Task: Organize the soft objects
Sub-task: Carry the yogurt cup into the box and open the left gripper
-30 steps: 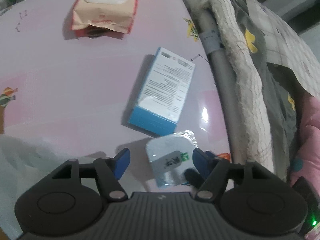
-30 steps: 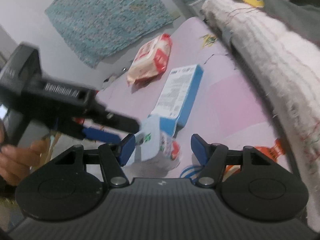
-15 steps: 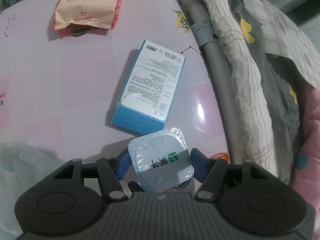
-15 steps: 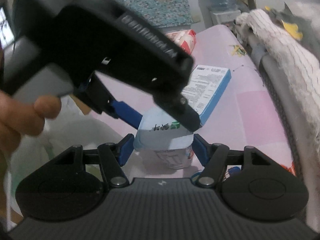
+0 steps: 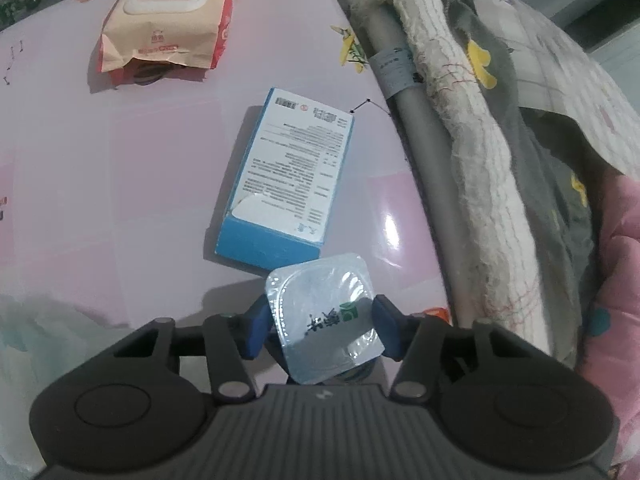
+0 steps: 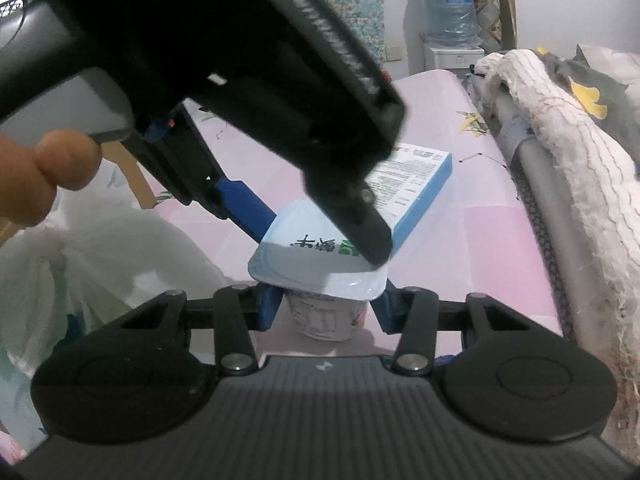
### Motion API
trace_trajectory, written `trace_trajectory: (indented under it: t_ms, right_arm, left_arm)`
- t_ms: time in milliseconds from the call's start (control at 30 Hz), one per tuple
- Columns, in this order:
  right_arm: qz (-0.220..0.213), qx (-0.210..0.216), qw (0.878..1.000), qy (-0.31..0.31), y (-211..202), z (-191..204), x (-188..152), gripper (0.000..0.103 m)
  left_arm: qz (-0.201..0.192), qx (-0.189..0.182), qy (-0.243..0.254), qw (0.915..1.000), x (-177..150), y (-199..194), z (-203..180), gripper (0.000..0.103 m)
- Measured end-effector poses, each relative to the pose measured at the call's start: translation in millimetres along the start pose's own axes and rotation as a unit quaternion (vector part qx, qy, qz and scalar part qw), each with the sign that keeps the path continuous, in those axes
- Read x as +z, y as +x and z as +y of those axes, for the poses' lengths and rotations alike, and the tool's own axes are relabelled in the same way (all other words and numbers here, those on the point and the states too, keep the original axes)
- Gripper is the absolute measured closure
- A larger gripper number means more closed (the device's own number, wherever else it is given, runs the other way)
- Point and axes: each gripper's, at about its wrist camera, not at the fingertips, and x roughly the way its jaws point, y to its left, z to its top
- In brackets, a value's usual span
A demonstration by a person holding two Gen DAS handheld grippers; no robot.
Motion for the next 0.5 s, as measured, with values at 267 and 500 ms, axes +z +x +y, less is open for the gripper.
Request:
trace_trajectory:
  t_ms: [267, 500]
  right_arm:
    - [-0.019, -0.027, 0.999, -0.023, -32, 17, 1, 0.058]
    - [-0.052, -0.039, 0.997, -0.048, -98, 49, 18, 0.058]
  left_arm:
    - [-0.018, -0.021, 0.015, 0.9995, -16, -27, -14, 0.051]
    - [-0.073, -0.03, 0.039, 0.9961, -61, -101, -47, 0.051]
